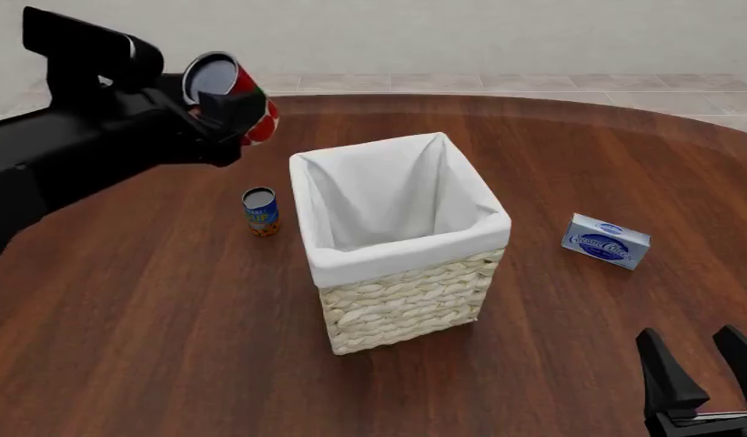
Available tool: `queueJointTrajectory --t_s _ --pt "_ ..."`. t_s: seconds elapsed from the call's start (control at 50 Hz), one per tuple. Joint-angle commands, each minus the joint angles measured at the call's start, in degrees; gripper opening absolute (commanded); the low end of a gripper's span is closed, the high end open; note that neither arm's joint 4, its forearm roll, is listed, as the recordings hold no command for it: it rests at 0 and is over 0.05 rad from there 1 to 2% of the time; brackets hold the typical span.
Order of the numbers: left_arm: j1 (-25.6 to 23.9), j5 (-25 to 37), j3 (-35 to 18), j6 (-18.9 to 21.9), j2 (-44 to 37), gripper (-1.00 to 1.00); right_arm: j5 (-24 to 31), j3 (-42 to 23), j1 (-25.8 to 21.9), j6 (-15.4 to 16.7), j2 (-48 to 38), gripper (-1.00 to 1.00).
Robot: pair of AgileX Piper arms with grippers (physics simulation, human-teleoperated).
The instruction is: Pick up the tomato sauce, and put it in the basket.
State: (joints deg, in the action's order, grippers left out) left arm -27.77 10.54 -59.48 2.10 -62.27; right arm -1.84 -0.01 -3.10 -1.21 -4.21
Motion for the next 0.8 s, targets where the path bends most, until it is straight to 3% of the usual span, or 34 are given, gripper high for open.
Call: queueJointTrajectory --t_s 0.02,0.4,0.8 --pt "-1.61 -2.87 -0.17 0.74 -1.91 -1.0 -0.09 0.0 0.01 0.02 -0.16 1.0" --pt "-4.88 -5.16 -1.23 0.61 -4.23 -1.0 -0.5 0.0 -0.13 -0.26 -0.72 1.0" --pt "-6.39 -12.53 -0.85 1.6 -9.93 -1.0 -1.04 0.0 0.0 -0.42 -1.39 1.0"
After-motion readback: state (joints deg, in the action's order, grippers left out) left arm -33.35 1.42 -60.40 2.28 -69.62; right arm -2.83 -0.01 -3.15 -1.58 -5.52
